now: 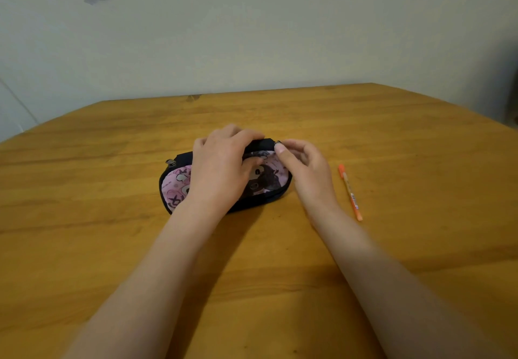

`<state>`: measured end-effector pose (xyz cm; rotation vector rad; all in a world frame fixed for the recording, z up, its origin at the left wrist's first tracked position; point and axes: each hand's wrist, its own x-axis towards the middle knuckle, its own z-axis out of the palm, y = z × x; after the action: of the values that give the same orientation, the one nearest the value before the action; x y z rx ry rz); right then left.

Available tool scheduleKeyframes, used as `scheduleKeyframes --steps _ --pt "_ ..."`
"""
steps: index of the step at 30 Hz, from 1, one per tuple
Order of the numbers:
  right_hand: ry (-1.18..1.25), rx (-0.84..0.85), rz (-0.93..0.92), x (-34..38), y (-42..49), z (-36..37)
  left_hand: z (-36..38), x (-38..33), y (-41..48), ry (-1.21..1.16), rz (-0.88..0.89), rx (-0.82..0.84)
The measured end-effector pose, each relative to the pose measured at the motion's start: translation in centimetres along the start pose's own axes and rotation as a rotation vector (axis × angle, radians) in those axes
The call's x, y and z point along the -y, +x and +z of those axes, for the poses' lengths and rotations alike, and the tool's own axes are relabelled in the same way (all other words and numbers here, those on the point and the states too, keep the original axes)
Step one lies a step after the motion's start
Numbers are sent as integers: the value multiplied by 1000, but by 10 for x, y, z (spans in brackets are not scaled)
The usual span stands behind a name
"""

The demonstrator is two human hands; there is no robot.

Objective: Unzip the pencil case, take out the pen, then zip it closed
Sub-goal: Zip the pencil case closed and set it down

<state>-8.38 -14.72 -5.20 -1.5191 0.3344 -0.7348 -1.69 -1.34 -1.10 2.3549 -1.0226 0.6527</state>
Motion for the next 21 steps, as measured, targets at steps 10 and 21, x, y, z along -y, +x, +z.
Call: scheduleKeyframes --steps 10,21 --pt "97 -18 -44 6 0 0 1 -3 -2 39 19 -55" --pt "39 -98 -81 11 -3 -2 0 -9 -3 60 36 -73"
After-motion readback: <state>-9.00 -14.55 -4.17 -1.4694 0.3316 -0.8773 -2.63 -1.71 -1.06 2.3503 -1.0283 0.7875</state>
